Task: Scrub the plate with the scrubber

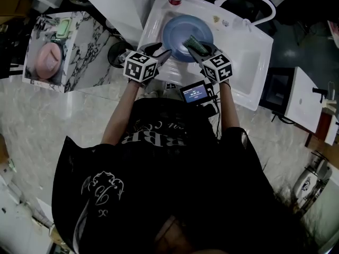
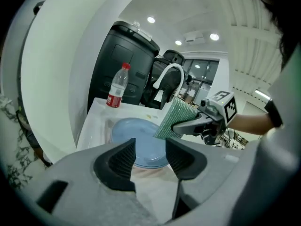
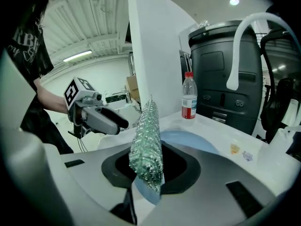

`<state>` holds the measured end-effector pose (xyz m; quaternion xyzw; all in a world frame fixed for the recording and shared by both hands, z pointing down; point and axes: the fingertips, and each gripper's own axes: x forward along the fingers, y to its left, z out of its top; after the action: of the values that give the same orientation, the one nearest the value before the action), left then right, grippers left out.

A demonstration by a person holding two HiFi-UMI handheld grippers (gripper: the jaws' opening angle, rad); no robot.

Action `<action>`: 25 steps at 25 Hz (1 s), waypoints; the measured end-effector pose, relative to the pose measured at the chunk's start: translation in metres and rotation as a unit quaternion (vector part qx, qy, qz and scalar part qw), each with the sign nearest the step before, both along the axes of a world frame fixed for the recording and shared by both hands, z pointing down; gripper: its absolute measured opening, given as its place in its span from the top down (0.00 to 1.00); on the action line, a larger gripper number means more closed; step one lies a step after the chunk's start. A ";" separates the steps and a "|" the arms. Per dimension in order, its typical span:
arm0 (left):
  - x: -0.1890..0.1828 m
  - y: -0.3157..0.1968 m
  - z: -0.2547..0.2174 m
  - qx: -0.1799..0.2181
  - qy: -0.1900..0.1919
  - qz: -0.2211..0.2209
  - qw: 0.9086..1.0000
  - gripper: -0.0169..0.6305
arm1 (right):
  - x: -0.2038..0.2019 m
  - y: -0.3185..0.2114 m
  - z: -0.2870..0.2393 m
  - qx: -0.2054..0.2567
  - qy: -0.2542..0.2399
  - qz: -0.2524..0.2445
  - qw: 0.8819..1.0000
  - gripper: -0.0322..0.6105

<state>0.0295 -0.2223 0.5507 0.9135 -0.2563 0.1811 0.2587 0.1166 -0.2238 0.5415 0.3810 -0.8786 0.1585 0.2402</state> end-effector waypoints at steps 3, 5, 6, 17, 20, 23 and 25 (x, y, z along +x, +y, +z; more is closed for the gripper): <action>-0.005 0.012 -0.027 0.029 0.019 0.019 0.999 0.66 | -0.008 0.011 -0.026 0.023 -0.011 0.028 0.999 0.81; -0.009 0.021 -0.044 0.044 0.036 0.030 0.998 0.67 | -0.014 0.019 -0.042 0.040 -0.018 0.047 0.998 0.81; -0.011 0.026 -0.052 0.051 0.044 0.036 0.997 0.67 | -0.016 0.024 -0.050 0.048 -0.020 0.058 0.997 0.81; -0.039 0.085 -0.111 0.127 0.064 0.110 0.984 0.67 | -0.039 0.096 -0.100 0.089 -0.063 0.178 0.978 0.81; -0.039 0.101 -0.115 0.126 0.076 0.121 0.982 0.67 | -0.044 0.116 -0.101 0.086 -0.061 0.187 0.977 0.81; -0.035 0.116 -0.119 0.129 0.087 0.131 0.979 0.69 | -0.045 0.132 -0.100 0.081 -0.057 0.190 0.977 0.81; -0.034 0.123 -0.121 0.132 0.091 0.131 0.978 0.74 | -0.046 0.140 -0.099 0.078 -0.056 0.188 0.977 0.81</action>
<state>-0.0041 -0.0993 0.4298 0.9780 -0.1315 0.0941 0.1319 0.0707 -0.0836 0.4427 0.5475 -0.8130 0.1529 0.1259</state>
